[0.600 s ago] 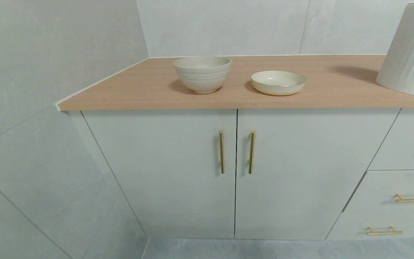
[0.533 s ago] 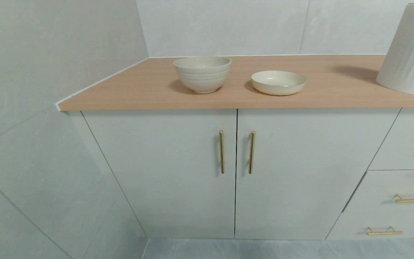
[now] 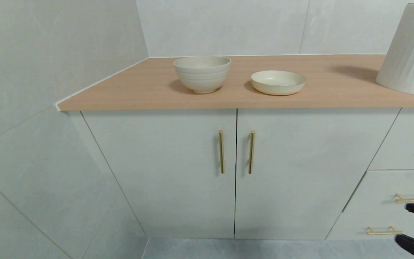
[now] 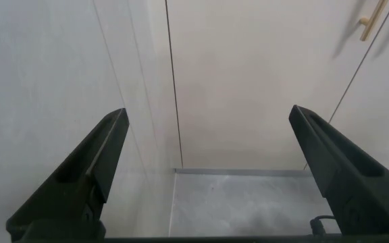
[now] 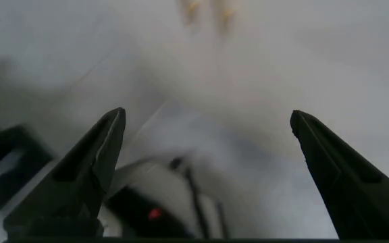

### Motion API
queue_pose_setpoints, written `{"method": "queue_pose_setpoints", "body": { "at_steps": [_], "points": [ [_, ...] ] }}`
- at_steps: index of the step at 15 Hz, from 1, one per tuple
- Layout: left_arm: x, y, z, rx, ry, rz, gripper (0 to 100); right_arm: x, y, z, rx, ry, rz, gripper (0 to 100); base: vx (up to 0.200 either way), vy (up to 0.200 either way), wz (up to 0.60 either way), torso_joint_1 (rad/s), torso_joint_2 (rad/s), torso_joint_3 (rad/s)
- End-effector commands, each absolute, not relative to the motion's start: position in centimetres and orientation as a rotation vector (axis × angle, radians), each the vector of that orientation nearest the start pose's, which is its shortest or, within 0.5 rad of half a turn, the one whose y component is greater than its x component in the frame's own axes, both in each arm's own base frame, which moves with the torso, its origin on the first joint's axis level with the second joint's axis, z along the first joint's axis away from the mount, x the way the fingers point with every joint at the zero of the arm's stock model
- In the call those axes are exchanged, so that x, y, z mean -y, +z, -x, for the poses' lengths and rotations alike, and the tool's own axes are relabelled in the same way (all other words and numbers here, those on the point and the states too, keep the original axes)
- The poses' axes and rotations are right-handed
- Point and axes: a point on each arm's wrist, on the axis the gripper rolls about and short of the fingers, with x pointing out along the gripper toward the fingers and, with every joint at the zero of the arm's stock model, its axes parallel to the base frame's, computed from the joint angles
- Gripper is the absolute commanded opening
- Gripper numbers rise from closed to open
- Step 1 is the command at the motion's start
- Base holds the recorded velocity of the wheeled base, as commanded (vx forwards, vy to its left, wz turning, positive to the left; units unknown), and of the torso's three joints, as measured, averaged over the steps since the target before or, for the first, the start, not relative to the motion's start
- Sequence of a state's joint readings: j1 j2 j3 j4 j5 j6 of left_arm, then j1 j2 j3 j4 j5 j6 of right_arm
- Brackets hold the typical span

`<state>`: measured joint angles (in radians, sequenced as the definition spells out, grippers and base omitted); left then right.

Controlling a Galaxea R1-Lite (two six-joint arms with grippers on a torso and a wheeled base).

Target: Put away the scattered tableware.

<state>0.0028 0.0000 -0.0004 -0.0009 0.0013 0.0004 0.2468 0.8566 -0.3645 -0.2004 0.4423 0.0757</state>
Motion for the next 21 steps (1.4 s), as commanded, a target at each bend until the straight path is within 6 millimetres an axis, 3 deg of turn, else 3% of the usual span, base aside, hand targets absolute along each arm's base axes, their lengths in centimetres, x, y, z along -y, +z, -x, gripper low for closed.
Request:
{"method": "queue_pose_setpoints", "body": {
  "at_steps": [1,7,11,18,21],
  "points": [
    [0.0,7.6,2.3,0.002,0.005,0.000,100,-12.2,14.5,-19.0,-0.580,0.931,-0.092,100,0.000,0.000,0.00,0.000,0.00,0.000],
    [0.0,7.6,2.3,0.002,0.005,0.000,100,-17.9,13.4,-28.2,-0.484,0.952,-0.149,100,0.000,0.000,0.00,0.000,0.00,0.000],
    [0.0,7.6,2.3,0.002,0.005,-0.002,100,-19.0,11.7,-29.9,-0.464,0.951,-0.152,100,0.000,0.000,0.00,0.000,0.00,0.000],
    [0.0,7.5,2.3,0.000,0.005,0.000,100,-18.9,12.4,-30.9,-0.302,0.852,-0.196,100,0.000,0.000,0.00,0.000,0.00,0.000],
    [0.0,7.5,2.3,0.000,0.005,0.000,100,-19.5,11.2,-31.7,-0.265,0.859,-0.210,100,0.000,0.000,0.00,0.000,0.00,0.000]
  ]
}}
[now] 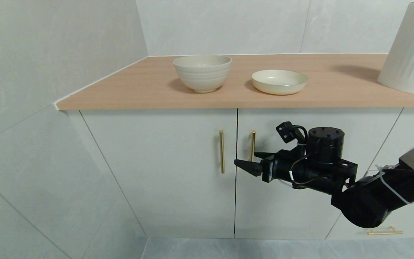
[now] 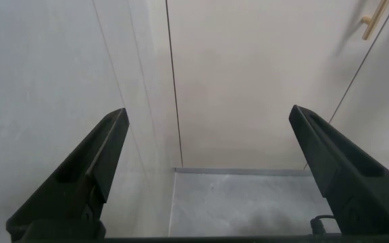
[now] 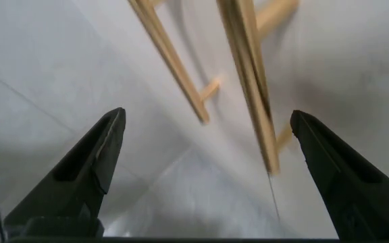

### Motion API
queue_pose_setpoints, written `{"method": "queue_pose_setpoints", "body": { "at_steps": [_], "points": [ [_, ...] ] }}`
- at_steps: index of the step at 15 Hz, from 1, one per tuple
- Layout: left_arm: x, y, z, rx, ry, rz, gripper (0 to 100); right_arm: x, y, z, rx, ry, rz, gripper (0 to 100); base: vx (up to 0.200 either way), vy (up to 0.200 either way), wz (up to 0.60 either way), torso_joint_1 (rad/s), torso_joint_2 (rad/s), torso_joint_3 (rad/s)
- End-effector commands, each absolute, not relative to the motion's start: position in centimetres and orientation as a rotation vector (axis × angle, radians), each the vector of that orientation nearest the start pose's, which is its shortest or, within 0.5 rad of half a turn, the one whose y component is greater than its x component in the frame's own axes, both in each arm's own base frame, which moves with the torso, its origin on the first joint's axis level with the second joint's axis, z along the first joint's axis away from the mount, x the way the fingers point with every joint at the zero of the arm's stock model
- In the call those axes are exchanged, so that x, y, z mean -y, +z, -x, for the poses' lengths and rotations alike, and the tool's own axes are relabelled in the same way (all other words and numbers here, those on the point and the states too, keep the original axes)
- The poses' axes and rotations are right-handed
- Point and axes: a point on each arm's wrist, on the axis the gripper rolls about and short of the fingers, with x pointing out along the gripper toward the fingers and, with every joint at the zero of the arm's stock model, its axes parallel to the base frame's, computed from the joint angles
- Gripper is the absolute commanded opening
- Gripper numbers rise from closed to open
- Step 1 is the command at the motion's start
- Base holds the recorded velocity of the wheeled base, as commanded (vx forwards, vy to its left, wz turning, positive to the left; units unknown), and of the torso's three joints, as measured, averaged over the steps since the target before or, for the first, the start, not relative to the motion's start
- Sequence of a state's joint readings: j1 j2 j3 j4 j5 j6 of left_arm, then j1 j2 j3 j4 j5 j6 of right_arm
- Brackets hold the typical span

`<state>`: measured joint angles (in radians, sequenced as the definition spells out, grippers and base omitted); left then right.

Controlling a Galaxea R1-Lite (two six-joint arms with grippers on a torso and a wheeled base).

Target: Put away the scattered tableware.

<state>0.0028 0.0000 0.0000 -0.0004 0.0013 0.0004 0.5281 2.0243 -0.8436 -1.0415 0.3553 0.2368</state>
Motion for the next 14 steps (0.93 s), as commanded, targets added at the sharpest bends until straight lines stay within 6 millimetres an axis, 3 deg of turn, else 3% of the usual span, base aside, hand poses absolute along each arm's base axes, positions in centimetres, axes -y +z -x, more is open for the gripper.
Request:
{"method": "queue_pose_setpoints", "body": {
  "at_steps": [1,9,14],
  "points": [
    [0.0,7.5,2.3,0.000,0.005,-0.002,100,-19.7,10.9,-31.9,-0.247,0.860,-0.224,100,0.000,0.000,0.00,0.000,0.00,0.000],
    [0.0,7.5,2.3,0.000,0.005,-0.002,100,-21.2,11.8,-29.9,-0.300,0.922,-0.377,100,0.000,0.000,0.00,0.000,0.00,0.000],
    [0.0,7.6,2.3,0.002,0.005,0.000,100,-19.0,13.3,-25.9,-0.349,1.090,-0.370,100,0.000,0.000,0.00,0.000,0.00,0.000]
  ]
}}
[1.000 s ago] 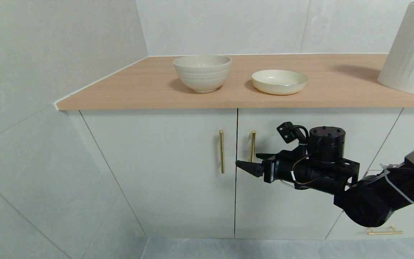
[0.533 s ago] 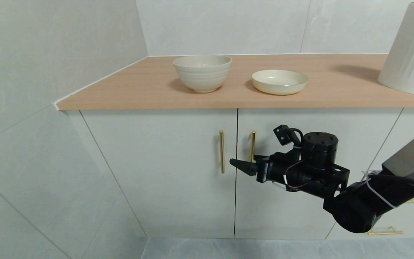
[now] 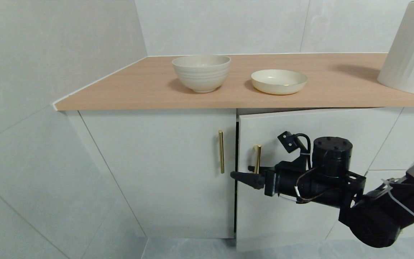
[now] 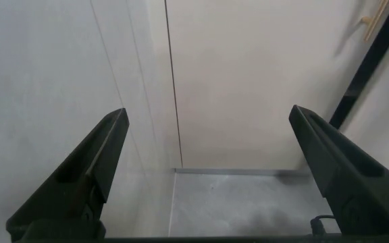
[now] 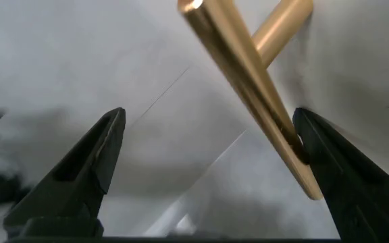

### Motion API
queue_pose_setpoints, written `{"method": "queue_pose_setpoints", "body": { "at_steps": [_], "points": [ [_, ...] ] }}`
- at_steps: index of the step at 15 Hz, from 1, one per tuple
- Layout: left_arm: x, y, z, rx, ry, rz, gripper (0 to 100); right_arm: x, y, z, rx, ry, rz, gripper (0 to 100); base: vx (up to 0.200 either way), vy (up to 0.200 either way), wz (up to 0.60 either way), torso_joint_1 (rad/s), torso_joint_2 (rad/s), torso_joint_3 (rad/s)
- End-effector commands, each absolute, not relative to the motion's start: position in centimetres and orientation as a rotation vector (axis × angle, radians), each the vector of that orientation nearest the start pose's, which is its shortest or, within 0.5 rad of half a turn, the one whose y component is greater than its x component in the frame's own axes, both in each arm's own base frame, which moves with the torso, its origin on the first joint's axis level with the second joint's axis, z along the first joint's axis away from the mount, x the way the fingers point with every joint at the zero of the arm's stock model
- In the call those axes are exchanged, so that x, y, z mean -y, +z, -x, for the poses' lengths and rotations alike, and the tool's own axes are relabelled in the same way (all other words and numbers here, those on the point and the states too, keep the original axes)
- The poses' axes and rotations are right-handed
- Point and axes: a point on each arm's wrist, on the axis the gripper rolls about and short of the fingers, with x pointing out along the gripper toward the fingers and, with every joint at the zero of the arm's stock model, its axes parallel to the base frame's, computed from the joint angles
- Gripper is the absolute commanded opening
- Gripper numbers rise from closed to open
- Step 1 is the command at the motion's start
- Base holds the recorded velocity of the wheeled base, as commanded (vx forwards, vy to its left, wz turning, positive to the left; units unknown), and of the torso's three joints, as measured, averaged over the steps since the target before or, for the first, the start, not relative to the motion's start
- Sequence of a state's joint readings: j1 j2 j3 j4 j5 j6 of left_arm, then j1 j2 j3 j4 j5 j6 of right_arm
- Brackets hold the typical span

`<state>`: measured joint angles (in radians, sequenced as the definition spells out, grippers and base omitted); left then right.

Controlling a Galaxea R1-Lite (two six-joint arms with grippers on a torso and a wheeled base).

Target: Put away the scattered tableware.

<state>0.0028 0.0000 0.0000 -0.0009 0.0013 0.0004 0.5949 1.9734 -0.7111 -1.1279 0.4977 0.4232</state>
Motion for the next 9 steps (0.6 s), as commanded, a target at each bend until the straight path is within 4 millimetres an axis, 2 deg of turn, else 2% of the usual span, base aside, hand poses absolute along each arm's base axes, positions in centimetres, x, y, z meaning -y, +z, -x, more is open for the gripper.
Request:
{"method": "queue_pose_setpoints", "body": {
  "at_steps": [1,4,9],
  "points": [
    [0.0,7.5,2.3,0.000,0.005,-0.002,100,-18.5,13.5,-24.8,-0.364,1.123,-0.367,100,0.000,0.000,0.00,0.000,0.00,0.000],
    [0.0,7.5,2.3,0.000,0.005,0.000,100,-16.4,13.2,-21.2,-0.440,1.226,-0.365,100,0.000,0.000,0.00,0.000,0.00,0.000],
    [0.0,7.5,2.3,0.000,0.005,-0.002,100,-14.2,11.7,-17.6,-0.559,1.351,-0.368,100,0.000,0.000,0.00,0.000,0.00,0.000]
  ]
}}
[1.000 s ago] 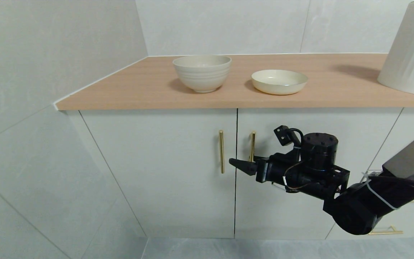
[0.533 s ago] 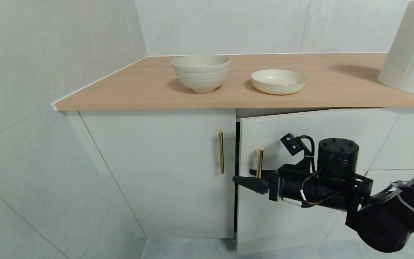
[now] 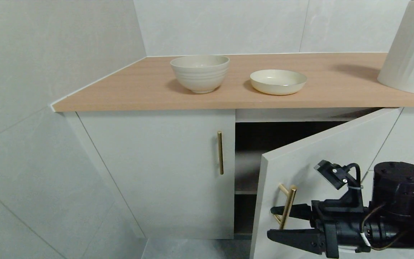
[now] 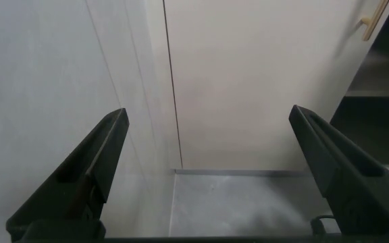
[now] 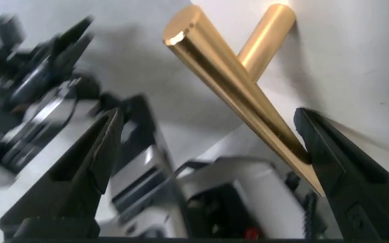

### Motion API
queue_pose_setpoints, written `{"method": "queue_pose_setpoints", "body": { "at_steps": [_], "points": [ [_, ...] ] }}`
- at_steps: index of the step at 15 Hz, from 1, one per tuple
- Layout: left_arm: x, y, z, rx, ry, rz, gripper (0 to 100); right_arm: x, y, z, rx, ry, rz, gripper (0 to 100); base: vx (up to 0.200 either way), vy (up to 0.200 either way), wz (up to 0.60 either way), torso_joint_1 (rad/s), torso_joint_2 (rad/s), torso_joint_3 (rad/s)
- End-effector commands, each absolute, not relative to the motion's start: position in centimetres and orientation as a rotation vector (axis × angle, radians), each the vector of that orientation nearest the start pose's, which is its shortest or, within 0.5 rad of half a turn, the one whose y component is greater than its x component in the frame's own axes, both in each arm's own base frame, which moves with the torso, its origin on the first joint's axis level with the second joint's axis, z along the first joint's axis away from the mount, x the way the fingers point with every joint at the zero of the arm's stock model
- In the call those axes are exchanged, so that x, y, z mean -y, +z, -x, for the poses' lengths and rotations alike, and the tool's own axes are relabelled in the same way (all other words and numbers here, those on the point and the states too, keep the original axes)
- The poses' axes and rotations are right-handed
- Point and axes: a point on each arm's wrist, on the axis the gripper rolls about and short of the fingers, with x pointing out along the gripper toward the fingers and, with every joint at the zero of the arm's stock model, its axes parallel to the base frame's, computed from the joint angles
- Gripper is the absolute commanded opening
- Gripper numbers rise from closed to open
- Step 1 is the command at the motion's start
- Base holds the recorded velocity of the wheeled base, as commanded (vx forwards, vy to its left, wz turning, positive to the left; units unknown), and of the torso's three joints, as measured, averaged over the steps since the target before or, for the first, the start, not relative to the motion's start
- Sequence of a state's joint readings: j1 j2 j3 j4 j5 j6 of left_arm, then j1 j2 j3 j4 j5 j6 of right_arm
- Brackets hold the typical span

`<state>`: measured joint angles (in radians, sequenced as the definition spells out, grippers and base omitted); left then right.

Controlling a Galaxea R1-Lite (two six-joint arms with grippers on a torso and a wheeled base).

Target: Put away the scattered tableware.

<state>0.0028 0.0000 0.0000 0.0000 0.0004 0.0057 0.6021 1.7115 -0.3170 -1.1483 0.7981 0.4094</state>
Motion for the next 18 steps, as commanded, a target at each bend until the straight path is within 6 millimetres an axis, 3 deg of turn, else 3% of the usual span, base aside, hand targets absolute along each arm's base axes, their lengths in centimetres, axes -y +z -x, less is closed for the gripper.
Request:
{"method": "queue_pose_setpoints", "body": {
  "at_steps": [1,4,6,8,10,12,14,15,17,18],
  "points": [
    [0.0,7.5,2.3,-0.002,0.003,-0.025,100,-13.9,11.7,-17.1,-0.562,1.355,-0.369,100,0.000,0.000,0.00,0.000,0.00,0.000],
    [0.0,7.8,2.3,0.014,0.005,-0.035,100,-13.5,12.0,-16.6,-0.541,1.359,-0.362,100,0.000,0.000,0.00,0.000,0.00,0.000],
    [0.1,11.6,3.3,0.094,-0.032,-0.037,100,-13.4,12.2,-16.5,-0.530,1.362,-0.360,100,0.000,0.000,0.00,0.000,0.00,0.000],
    [0.3,16.6,3.1,0.046,-0.130,-0.034,100,-13.3,12.1,-16.3,-0.535,1.360,-0.360,100,0.000,0.000,0.00,0.000,0.00,0.000],
    [0.6,21.5,-1.4,-0.106,-0.253,-0.018,100,-13.2,12.0,-16.1,-0.537,1.360,-0.361,100,0.000,0.000,0.00,0.000,0.00,0.000],
    [1.1,24.4,-7.9,-0.261,-0.359,0.008,100,-13.2,11.9,-16.2,-0.540,1.361,-0.361,100,0.000,0.000,0.00,0.000,0.00,0.000],
    [3.1,24.0,-13.6,-0.419,-0.466,0.080,100,-13.2,11.8,-16.2,-0.542,1.360,-0.360,100,0.000,0.000,0.00,0.000,0.00,0.000],
    [5.1,23.2,-15.4,-0.474,-0.545,0.142,100,-13.2,11.8,-16.1,-0.540,1.363,-0.352,100,0.000,0.000,0.00,0.000,0.00,0.000],
    [9.4,21.4,-16.9,-0.604,-0.683,0.277,100,-13.2,11.6,-16.1,-0.529,1.366,-0.329,100,0.000,0.000,0.00,0.000,0.00,0.000],
    [9.6,21.3,-16.9,-0.609,-0.687,0.280,100,-13.2,11.5,-16.2,-0.530,1.364,-0.328,100,0.000,0.000,0.00,0.000,0.00,0.000]
  ]
}}
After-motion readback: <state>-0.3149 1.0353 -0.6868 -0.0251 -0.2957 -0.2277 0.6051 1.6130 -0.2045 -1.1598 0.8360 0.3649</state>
